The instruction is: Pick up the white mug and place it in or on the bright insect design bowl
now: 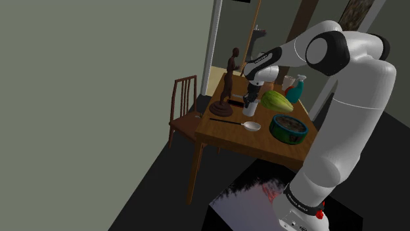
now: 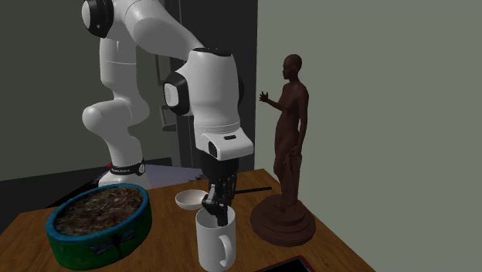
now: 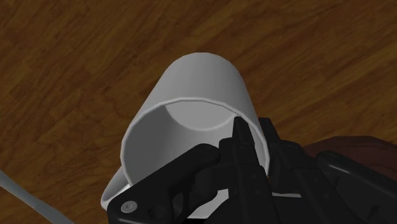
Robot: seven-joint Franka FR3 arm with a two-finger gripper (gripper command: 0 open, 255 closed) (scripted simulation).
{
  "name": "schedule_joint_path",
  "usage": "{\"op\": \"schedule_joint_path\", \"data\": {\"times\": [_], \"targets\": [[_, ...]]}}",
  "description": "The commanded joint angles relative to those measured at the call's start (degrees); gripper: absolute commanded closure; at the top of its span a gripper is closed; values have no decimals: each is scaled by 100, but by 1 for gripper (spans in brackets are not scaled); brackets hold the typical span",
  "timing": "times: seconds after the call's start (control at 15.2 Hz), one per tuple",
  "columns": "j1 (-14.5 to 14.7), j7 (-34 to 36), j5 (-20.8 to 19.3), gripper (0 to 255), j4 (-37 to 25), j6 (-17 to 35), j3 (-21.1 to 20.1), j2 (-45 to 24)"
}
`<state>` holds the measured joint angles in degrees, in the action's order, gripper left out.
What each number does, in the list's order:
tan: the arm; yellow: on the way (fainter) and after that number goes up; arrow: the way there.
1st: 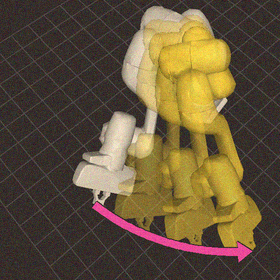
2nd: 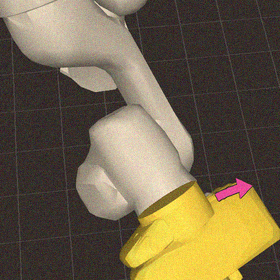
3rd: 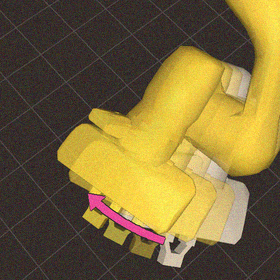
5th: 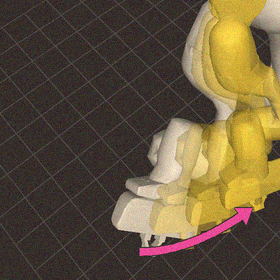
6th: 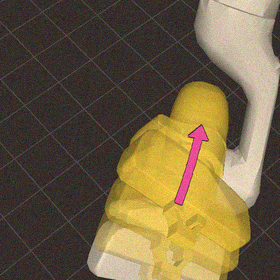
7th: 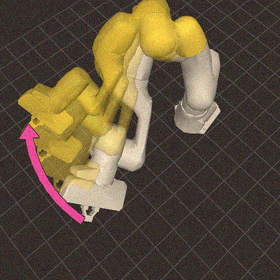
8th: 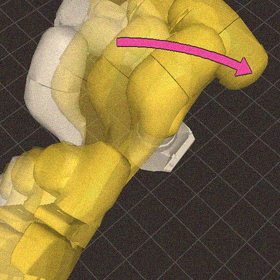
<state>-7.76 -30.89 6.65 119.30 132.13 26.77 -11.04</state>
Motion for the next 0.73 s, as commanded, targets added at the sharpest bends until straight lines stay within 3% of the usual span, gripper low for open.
{"op": "schedule_joint_path", "data": {"times": [0.0, 0.66], "targets": [[0, 0, 0, 255, 0, 1, 0, -1], [45, 138, -203, 255, -221, -481, 47, 298]]}}
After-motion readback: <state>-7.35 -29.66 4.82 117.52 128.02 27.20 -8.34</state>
